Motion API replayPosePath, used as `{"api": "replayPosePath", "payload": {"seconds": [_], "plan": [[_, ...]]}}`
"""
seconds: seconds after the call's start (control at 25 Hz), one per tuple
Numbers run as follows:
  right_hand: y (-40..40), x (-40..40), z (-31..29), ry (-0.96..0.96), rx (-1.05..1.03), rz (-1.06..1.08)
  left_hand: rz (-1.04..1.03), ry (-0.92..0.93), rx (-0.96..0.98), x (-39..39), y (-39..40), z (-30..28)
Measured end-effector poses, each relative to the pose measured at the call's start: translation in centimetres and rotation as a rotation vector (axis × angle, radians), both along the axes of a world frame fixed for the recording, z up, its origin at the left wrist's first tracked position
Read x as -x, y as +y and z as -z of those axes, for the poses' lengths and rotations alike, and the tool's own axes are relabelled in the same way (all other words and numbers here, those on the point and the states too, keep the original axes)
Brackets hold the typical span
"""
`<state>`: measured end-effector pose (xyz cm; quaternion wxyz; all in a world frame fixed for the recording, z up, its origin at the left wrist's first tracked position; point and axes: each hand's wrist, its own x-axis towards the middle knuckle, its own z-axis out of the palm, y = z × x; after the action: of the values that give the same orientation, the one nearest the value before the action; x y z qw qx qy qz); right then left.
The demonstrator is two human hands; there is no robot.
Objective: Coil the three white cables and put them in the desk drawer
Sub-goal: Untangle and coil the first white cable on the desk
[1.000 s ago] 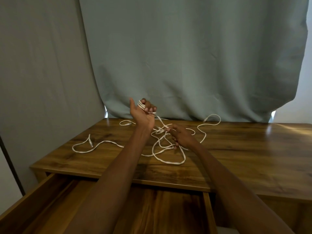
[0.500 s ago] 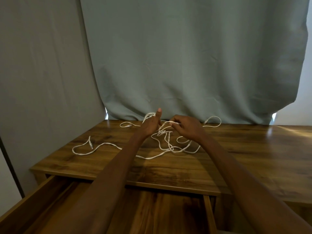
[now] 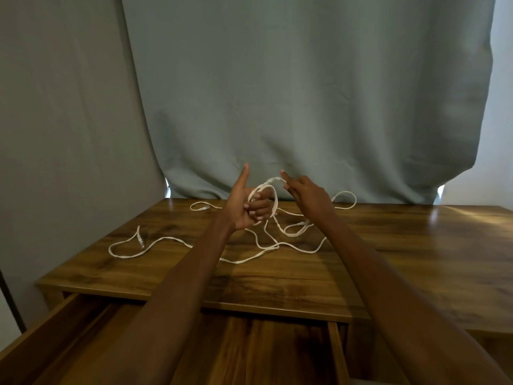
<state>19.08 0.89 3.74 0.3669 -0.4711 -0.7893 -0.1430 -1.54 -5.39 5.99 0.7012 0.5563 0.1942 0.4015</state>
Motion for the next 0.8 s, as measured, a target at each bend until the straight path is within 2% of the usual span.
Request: {"api": "replayPosePath", "payload": {"seconds": [0.08,0.16,0.32,0.48,0.52,0.6,0.72,0.8], "plan": [[0.6,0.1,0.8,0.052,0.093,-0.001,-0.003,-0.208,0.019,-0.3,-0.1,0.2],[0.9,0.4,1.8,0.096,0.195,-0.065,-0.051,-0.339,0.003,-0.6,0.0,0.3],[0.1,1.7,3.4,0.226,0.219,-0.179,-0.153,-0.628,-0.036,-1.2,0.6,-0.3],[-0.9,3.3,4.2,0.334,0.300,-0.230,-0.511,-0.803,-0.034,-0.7,2.1,-0.6],[-1.2,3.6,4.4,0.416,0.340,-0.283,-0.619,-0.798,-0.033,-0.4,2.6,-0.5],[-1.8,4.1,4.6,0.512,0.406,-0.396,-0.835,-0.673,-0.042,0.5,3.9,0.0],[-2.8,4.5,4.6,0.388,0.384,-0.453,-1.097,-0.287,-0.167,1.5,5.2,0.6],[-3.0,4.8,3.9,0.259,0.318,-0.466,-1.194,-0.002,-0.292,1.5,5.5,0.7]]}}
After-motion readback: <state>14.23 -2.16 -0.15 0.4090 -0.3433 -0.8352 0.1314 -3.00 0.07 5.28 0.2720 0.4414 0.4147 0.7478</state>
